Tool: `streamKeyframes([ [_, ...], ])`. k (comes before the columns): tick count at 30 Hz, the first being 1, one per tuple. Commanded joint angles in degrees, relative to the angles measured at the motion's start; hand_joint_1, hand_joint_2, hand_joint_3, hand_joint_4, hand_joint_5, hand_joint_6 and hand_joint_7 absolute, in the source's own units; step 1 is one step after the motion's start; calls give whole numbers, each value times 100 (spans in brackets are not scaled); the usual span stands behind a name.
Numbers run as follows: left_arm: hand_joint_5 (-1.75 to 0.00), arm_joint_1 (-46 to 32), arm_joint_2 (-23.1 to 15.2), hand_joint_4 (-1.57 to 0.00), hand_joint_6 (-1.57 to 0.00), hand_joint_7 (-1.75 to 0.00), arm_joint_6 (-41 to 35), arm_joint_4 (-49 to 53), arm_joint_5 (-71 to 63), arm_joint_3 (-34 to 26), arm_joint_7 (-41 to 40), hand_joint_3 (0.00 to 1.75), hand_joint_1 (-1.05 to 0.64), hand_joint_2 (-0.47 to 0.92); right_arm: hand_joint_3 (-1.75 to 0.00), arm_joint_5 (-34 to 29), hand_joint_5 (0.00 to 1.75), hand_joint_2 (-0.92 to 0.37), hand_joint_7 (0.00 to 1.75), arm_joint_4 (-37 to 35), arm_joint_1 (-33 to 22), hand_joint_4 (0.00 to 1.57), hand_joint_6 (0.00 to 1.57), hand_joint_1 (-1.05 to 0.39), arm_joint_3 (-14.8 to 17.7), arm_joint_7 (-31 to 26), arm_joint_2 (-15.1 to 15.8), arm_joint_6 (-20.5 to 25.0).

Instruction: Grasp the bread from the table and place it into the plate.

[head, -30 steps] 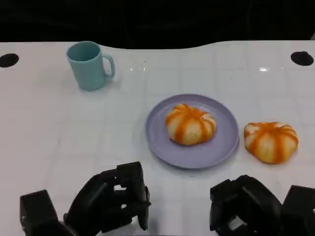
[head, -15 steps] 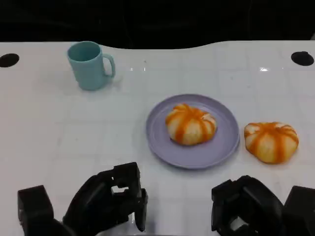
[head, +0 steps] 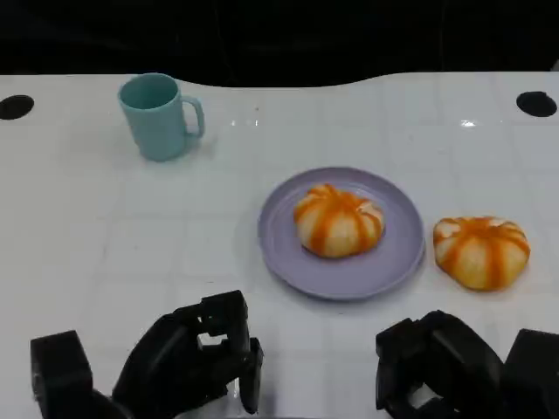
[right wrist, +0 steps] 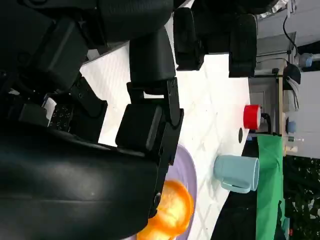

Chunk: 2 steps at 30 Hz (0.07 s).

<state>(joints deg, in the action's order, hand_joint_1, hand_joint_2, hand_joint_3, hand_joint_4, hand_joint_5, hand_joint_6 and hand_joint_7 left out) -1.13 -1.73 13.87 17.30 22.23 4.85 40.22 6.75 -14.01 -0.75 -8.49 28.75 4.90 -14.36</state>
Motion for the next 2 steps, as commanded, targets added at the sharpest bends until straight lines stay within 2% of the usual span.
streamKeyframes([
  [1, -175, 49, -10, -97, -78, -175, 22, 86, -4, -103, 80, 19, -79, 92, -119, 26, 127, -16, 96, -32, 1, 154, 157, -105, 86, -8, 80, -60],
  [2, -175, 51, 3, -97, -78, -175, 32, 88, -12, -111, 70, 19, -79, 92, -119, 38, 127, -16, 96, -43, 5, 154, 157, -105, 93, -8, 75, -49],
])
